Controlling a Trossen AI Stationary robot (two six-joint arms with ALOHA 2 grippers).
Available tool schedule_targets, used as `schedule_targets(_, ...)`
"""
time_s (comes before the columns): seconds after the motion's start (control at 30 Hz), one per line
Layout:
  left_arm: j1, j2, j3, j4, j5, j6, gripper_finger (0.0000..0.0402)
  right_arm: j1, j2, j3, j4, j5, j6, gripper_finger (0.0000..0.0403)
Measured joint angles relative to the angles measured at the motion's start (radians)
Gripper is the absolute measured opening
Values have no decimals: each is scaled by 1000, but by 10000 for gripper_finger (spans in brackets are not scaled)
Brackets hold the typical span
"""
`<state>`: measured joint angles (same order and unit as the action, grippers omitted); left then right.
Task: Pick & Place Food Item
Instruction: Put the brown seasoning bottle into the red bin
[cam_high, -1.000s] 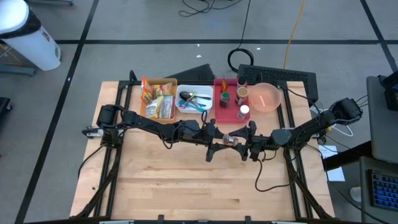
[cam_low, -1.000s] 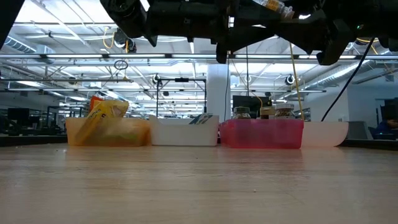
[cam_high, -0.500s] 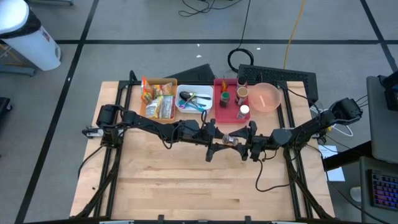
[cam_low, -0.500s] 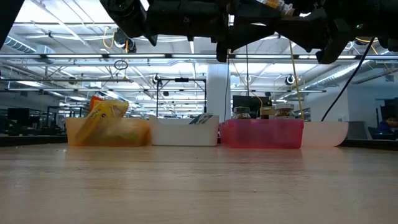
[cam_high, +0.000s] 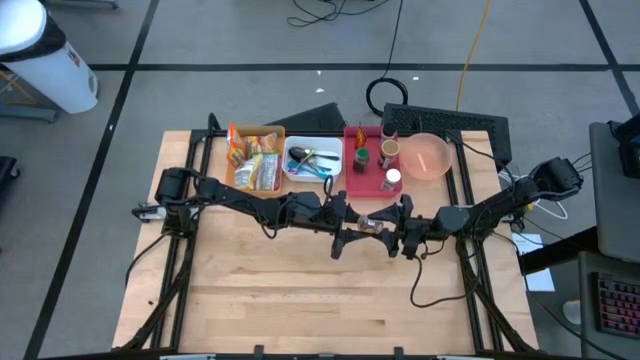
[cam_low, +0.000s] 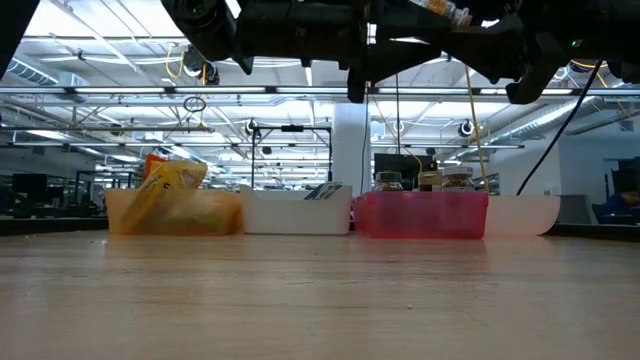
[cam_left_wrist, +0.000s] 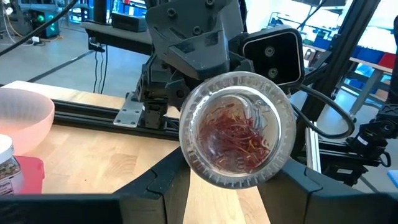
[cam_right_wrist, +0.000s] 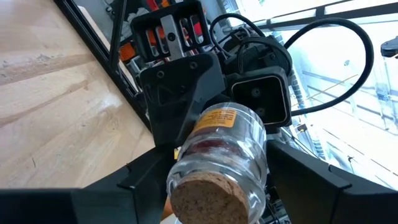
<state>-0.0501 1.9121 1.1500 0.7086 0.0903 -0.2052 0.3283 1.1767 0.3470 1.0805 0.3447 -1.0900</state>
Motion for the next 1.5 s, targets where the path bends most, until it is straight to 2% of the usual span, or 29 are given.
schedule_targets(0.37, 1, 0, 0, 0, -2, -6, 173, 0, 0, 0, 8, -4, -4, 242)
schedule_targets(0.7, 2, 0, 0, -8, -7, -8, 173, 0, 0, 0, 8, -6, 3, 186)
schedule_targets(0.93, 2, 0, 0, -8, -7, -8, 173, 0, 0, 0, 8, -6, 33, 193)
schedule_targets(1.5, 7, 0, 0, -7, 14, 29, 173, 1, 0, 0, 22, 14, 57, 184)
